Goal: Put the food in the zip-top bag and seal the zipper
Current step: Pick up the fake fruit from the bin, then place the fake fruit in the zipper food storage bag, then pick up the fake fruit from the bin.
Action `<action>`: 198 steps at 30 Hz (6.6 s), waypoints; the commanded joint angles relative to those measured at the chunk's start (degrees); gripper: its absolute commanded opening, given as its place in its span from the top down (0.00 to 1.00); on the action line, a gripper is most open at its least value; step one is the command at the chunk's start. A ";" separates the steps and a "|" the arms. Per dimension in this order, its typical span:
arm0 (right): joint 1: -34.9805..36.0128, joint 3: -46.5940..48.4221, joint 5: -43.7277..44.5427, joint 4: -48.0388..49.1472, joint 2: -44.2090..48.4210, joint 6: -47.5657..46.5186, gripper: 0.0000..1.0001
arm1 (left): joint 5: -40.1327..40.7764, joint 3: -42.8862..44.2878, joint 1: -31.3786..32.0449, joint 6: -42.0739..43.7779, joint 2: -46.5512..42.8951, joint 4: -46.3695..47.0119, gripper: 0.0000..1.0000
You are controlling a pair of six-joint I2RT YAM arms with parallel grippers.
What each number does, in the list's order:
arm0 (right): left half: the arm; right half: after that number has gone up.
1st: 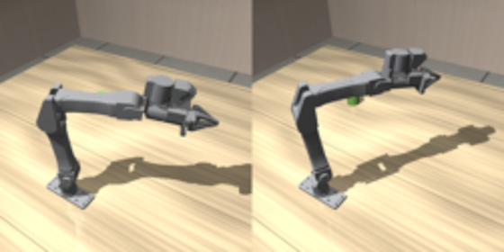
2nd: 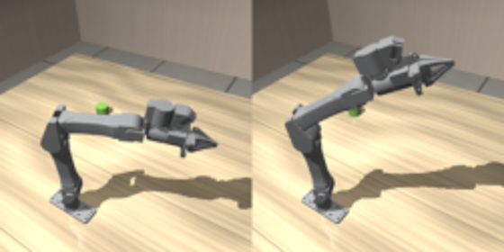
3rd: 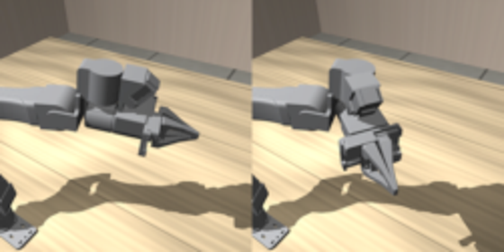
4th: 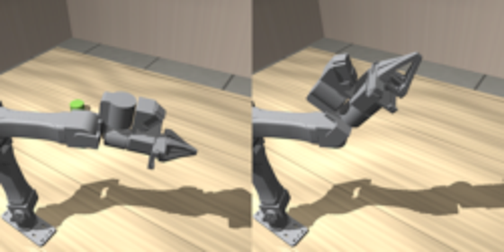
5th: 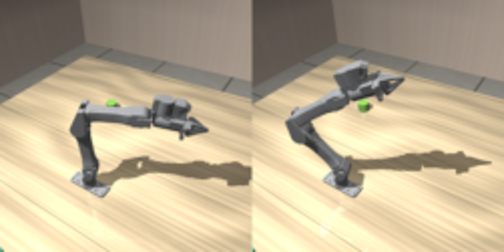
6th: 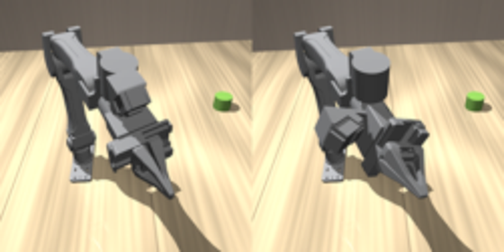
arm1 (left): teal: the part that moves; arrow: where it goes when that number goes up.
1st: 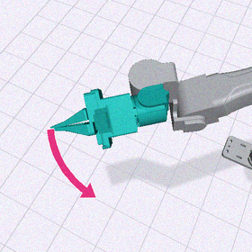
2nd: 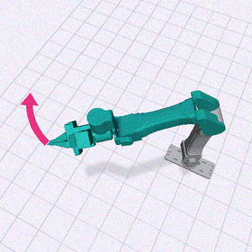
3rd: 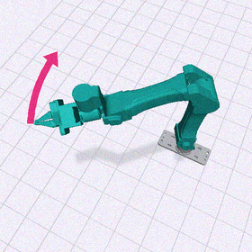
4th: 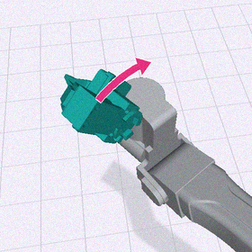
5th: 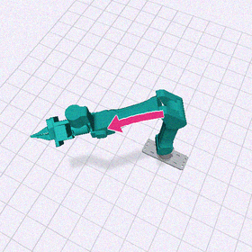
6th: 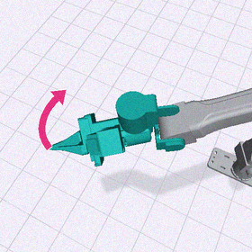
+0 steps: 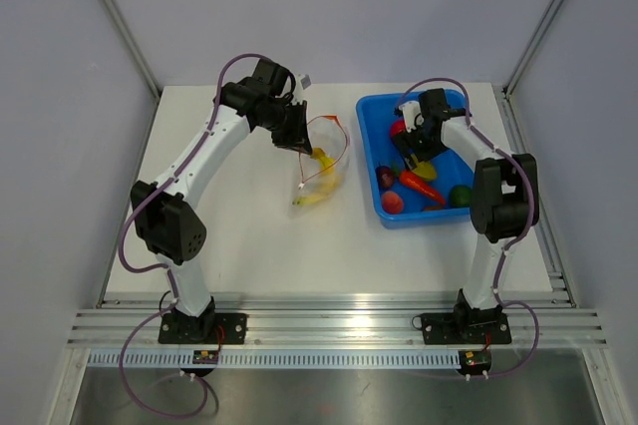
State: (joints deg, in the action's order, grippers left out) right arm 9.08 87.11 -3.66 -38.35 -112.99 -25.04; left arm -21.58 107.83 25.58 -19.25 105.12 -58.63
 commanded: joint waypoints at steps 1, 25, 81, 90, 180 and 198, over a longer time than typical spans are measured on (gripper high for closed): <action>-0.64 0.43 3.30 1.35 -2.23 0.78 0.18 | -1.79 0.01 -0.27 0.79 -1.67 1.24 1.00; -1.43 -5.72 5.87 4.95 15.24 15.71 0.59 | -1.27 0.01 -0.27 0.53 -0.71 1.76 1.00; 25.72 -5.99 -6.45 26.48 21.66 33.48 0.08 | -5.48 -2.45 -2.12 -0.97 -2.82 3.79 1.00; 25.46 -4.84 4.95 23.41 27.73 31.63 0.09 | -5.84 -2.71 -2.12 -1.32 -3.43 4.14 1.00; -8.20 -1.59 -8.38 30.61 -7.16 -12.67 0.24 | -6.45 -0.96 -1.94 -1.06 1.67 3.35 1.00; -8.20 -12.66 -2.31 33.52 13.74 -2.48 0.76 | -4.96 1.07 -2.03 -0.53 1.32 2.73 1.00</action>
State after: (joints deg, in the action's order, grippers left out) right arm 0.95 75.99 -7.55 -8.25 -109.10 -30.92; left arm -26.17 106.54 23.88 -20.49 107.04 -57.10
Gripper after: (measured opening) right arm 0.515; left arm 0.004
